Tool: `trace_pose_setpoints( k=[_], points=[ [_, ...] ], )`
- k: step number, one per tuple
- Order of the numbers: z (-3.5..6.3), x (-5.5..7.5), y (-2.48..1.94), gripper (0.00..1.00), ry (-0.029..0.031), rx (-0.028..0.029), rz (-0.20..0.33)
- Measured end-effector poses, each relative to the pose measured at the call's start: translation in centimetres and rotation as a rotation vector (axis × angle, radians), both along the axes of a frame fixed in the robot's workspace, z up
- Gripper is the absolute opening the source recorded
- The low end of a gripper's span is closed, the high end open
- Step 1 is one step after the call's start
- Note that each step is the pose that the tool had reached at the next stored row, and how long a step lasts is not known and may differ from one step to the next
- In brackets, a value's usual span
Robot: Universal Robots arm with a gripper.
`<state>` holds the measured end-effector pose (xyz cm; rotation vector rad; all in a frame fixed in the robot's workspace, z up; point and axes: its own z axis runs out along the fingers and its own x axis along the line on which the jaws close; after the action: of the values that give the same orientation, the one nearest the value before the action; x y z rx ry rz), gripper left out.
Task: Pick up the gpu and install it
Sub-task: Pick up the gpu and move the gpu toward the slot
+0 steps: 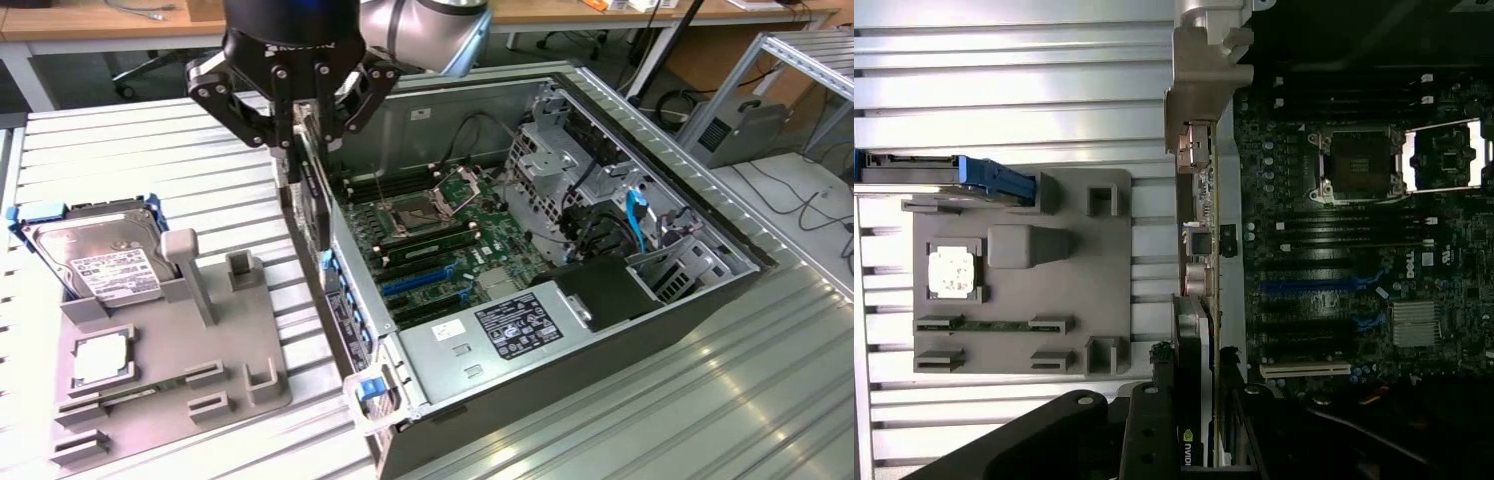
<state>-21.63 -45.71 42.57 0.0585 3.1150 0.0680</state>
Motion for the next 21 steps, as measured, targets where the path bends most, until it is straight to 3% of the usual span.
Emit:
trace_pose_setpoints(
  k=[21],
  points=[
    [0.01, 6.8, 0.09, 0.27, 0.0000, 0.0005, 0.000]
  ],
)
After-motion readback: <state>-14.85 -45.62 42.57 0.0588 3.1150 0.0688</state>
